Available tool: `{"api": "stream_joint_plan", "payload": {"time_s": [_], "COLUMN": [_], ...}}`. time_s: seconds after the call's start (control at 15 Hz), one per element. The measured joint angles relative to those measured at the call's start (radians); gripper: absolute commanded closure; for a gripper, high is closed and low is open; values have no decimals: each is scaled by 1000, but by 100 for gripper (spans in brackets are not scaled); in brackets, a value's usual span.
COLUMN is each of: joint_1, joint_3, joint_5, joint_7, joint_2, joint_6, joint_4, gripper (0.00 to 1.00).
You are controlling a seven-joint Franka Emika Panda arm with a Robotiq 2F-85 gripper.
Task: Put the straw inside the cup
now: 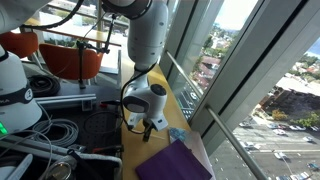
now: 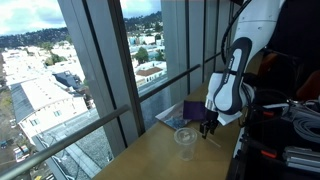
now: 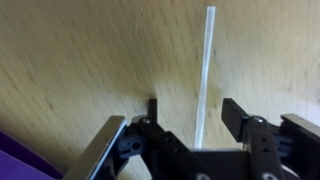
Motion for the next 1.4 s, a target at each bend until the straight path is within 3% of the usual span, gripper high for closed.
{"api": "stream_joint_plan", "payload": {"time_s": [0.33, 1.0, 1.2, 1.4], "joint_1": [-15, 15, 73, 128], "joint_3": [-15, -6, -6, -6], "joint_5": [-5, -14, -10, -3], "joint_7": [0, 20, 83, 163], "joint_2": [-6, -24, -142, -314], "joint_6": [2, 83, 86, 13], "joint_4": [-14, -60, -159, -253], "gripper": [99, 100, 100, 100]}}
